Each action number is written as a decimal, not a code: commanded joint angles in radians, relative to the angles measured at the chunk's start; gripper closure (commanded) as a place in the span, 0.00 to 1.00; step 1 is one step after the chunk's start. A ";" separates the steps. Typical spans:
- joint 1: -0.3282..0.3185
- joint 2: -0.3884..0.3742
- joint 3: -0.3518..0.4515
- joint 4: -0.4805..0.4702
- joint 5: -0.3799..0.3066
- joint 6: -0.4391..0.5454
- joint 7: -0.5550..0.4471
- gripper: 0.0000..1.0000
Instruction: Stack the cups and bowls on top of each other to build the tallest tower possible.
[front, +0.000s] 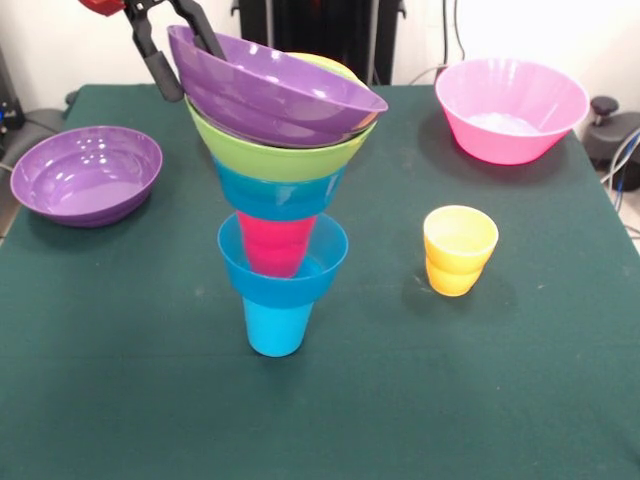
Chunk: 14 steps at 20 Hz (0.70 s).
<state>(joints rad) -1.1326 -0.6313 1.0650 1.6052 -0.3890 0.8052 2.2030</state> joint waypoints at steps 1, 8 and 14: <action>0.017 0.009 -0.029 0.027 -0.054 0.025 -0.216 0.00; 0.049 0.034 -0.053 0.042 -0.098 -0.050 -0.177 0.00; 0.075 0.067 -0.069 -0.007 -0.119 -0.052 -0.189 0.00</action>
<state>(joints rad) -1.1219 -0.6264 1.0644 1.6068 -0.4161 0.7969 2.2030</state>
